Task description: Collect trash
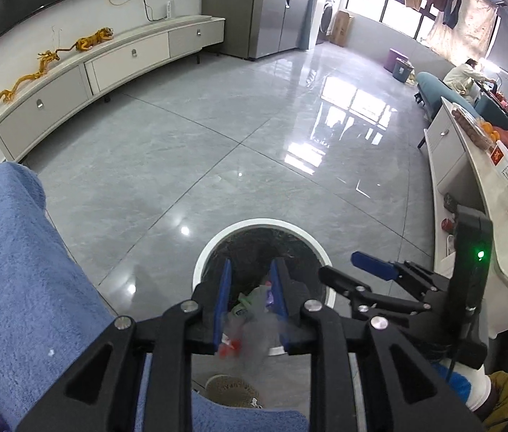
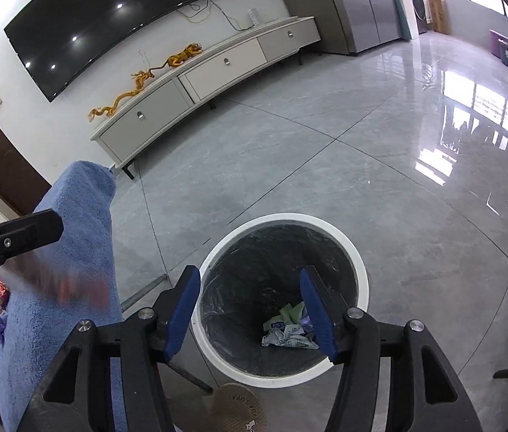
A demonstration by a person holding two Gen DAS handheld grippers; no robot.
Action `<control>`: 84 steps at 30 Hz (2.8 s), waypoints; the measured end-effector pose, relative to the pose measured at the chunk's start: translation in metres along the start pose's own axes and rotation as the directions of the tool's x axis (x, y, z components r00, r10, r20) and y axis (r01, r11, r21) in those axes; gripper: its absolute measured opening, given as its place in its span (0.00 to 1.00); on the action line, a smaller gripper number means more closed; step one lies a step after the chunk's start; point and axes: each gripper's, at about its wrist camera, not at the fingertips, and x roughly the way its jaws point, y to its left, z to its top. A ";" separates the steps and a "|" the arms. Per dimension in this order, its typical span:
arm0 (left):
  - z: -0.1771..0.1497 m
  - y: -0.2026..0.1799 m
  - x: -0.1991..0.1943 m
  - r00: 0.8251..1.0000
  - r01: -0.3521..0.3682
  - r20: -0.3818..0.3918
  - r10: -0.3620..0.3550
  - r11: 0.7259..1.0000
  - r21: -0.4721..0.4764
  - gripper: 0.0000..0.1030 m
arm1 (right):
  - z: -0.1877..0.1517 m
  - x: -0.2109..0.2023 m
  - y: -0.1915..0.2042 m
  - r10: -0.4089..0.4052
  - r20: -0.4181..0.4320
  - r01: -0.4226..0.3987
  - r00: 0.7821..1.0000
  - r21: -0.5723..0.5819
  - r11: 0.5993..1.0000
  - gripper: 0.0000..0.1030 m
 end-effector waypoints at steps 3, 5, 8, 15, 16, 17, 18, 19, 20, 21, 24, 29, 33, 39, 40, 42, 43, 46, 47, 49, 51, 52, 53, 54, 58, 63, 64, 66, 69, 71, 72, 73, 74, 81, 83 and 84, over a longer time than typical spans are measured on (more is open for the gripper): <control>-0.003 0.000 -0.010 1.000 0.002 0.010 -0.002 1.000 -0.014 0.24 | -0.001 -0.014 0.007 0.002 0.025 -0.002 1.000 0.004 1.000 0.54; -0.006 0.002 -0.021 1.000 0.008 0.026 -0.007 1.000 -0.023 0.32 | 0.000 -0.020 0.012 0.002 0.040 -0.002 0.999 0.001 1.000 0.55; -0.010 0.006 -0.038 0.998 0.012 0.054 -0.010 0.999 -0.031 0.35 | 0.000 -0.035 0.023 0.003 0.070 -0.002 0.998 -0.016 1.000 0.55; -0.029 0.016 -0.087 0.991 -0.014 0.131 0.017 0.999 -0.030 0.35 | -0.008 -0.067 0.041 0.009 0.128 -0.001 0.992 -0.064 0.998 0.56; -0.032 0.018 -0.093 0.990 -0.025 0.136 0.029 0.999 -0.030 0.35 | -0.014 -0.068 0.040 0.011 0.124 -0.003 0.992 -0.064 0.998 0.56; -0.035 0.021 -0.098 0.989 -0.034 0.141 0.038 0.999 -0.033 0.35 | -0.018 -0.069 0.039 0.009 0.119 -0.002 0.993 -0.064 0.998 0.56; -0.038 0.025 -0.102 0.989 -0.036 0.144 0.042 0.999 -0.040 0.35 | -0.024 -0.069 0.036 0.007 0.108 0.000 0.994 -0.065 0.998 0.56; -0.042 0.029 -0.106 0.988 -0.037 0.146 0.044 0.998 -0.051 0.35 | -0.031 -0.068 0.033 0.006 0.096 0.001 0.995 -0.066 0.998 0.56; -0.045 0.033 -0.109 0.988 -0.040 0.146 0.048 0.997 -0.059 0.35 | -0.038 -0.066 0.028 0.007 0.078 -0.002 0.997 -0.064 0.998 0.56; -0.047 0.036 -0.111 0.988 -0.045 0.145 0.054 0.997 -0.065 0.35 | -0.048 -0.062 0.021 0.012 0.051 -0.009 0.999 -0.054 0.998 0.56; -0.057 0.046 -0.113 0.988 -0.055 0.139 0.067 0.994 -0.090 0.35 | -0.084 -0.041 -0.002 -0.002 -0.042 0.001 0.999 -0.033 0.999 0.56; -0.072 0.061 -0.113 0.986 -0.107 0.118 0.121 0.988 -0.115 0.35 | -0.162 0.026 -0.051 -0.011 -0.273 0.028 0.962 0.059 0.998 0.56; -0.082 0.074 -0.118 0.977 -0.168 0.110 0.182 0.978 -0.125 0.35 | -0.211 0.086 -0.076 0.042 -0.426 0.023 0.904 0.145 0.989 0.55; -0.095 0.113 -0.119 0.963 -0.238 0.072 0.260 0.945 -0.224 0.35 | -0.257 0.176 -0.083 0.103 -0.569 0.021 0.816 0.207 0.978 0.51; -0.098 0.117 -0.119 0.962 -0.244 0.068 0.266 0.941 -0.236 0.35 | -0.261 0.189 -0.082 0.111 -0.581 0.021 0.806 0.216 0.976 0.50; -0.104 0.127 -0.121 0.956 -0.264 0.057 0.287 0.931 -0.252 0.35 | -0.267 0.218 -0.078 0.125 -0.601 0.017 0.789 0.225 0.974 0.50; -0.106 0.131 -0.122 0.954 -0.274 0.053 0.297 0.928 -0.254 0.35 | -0.268 0.224 -0.077 0.128 -0.606 0.014 0.785 0.224 0.975 0.50; -0.110 0.141 -0.122 0.949 -0.292 0.039 0.312 0.920 -0.261 0.35 | -0.273 0.248 -0.060 0.126 -0.625 0.003 0.771 0.202 0.979 0.49; -0.111 0.144 -0.123 0.948 -0.297 0.034 0.317 0.917 -0.265 0.35 | -0.275 0.253 -0.059 0.119 -0.630 0.006 0.768 0.192 0.981 0.48; -0.112 0.151 -0.123 0.946 -0.301 0.029 0.321 0.912 -0.277 0.35 | -0.282 0.264 -0.059 0.101 -0.639 0.024 0.762 0.184 0.983 0.46; -0.113 0.158 -0.123 0.946 -0.299 0.031 0.321 0.909 -0.290 0.35 | -0.287 0.272 -0.062 0.089 -0.650 0.043 0.755 0.185 0.982 0.45; -0.113 0.162 -0.123 0.947 -0.298 0.032 0.321 0.908 -0.294 0.35 | -0.289 0.273 -0.063 0.087 -0.653 0.047 0.752 0.185 0.982 0.43; -0.113 0.165 -0.122 0.947 -0.295 0.032 0.319 0.907 -0.299 0.35 | -0.292 0.277 -0.063 0.083 -0.658 0.052 0.749 0.183 0.982 0.42; -0.113 0.167 -0.120 0.948 -0.292 0.031 0.316 0.907 -0.303 0.35 | -0.295 0.281 -0.063 0.074 -0.662 0.061 0.746 0.178 0.982 0.41; -0.112 0.174 -0.110 0.953 -0.283 0.018 0.303 0.909 -0.305 0.35 | -0.300 0.291 -0.065 0.040 -0.668 0.102 0.743 0.172 0.980 0.34; -0.115 0.176 -0.105 0.956 -0.274 0.013 0.292 0.912 -0.306 0.35 | -0.308 0.295 -0.073 0.007 -0.698 0.152 0.716 0.167 0.974 0.18; -0.116 0.176 -0.105 0.956 -0.274 0.012 0.292 0.911 -0.308 0.35 | -0.309 0.293 -0.075 0.006 -0.699 0.160 0.715 0.171 0.972 0.15; -0.119 0.177 -0.106 0.958 -0.268 0.014 0.287 0.909 -0.318 0.35 | -0.308 0.283 -0.080 0.010 -0.691 0.171 0.723 0.193 0.966 0.12; -0.122 0.177 -0.112 0.960 -0.251 0.034 0.277 0.910 -0.329 0.35 | -0.301 0.257 -0.085 0.039 -0.663 0.154 0.748 0.230 0.961 0.11; -0.123 0.177 -0.116 0.962 -0.235 0.052 0.266 0.913 -0.335 0.35 | -0.294 0.237 -0.085 0.063 -0.638 0.129 0.768 0.250 0.959 0.11; -0.124 0.176 -0.119 0.963 -0.225 0.063 0.260 0.914 -0.337 0.35 | -0.288 0.222 -0.085 0.080 -0.614 0.108 0.785 0.263 0.959 0.11; -0.124 0.177 -0.121 0.964 -0.220 0.071 0.258 0.916 -0.337 0.35 | -0.280 0.205 -0.084 0.098 -0.588 0.084 0.803 0.273 0.958 0.11; -0.125 0.175 -0.124 0.963 -0.215 0.081 0.255 0.917 -0.336 0.35 | -0.276 0.194 -0.084 0.107 -0.571 0.070 0.814 0.278 0.958 0.11; -0.132 0.166 -0.146 0.962 -0.167 0.150 0.229 0.924 -0.344 0.34 | -0.197 0.068 -0.078 0.112 -0.337 -0.036 0.935 0.225 0.974 0.11; -0.134 0.165 -0.157 0.958 -0.156 0.174 0.227 0.925 -0.347 0.34 | -0.165 0.034 -0.069 0.101 -0.253 -0.059 0.962 0.166 0.984 0.11; -0.136 0.164 -0.162 0.956 -0.154 0.184 0.229 0.924 -0.349 0.34 | -0.145 0.017 -0.061 0.096 -0.201 -0.070 0.975 0.133 0.989 0.11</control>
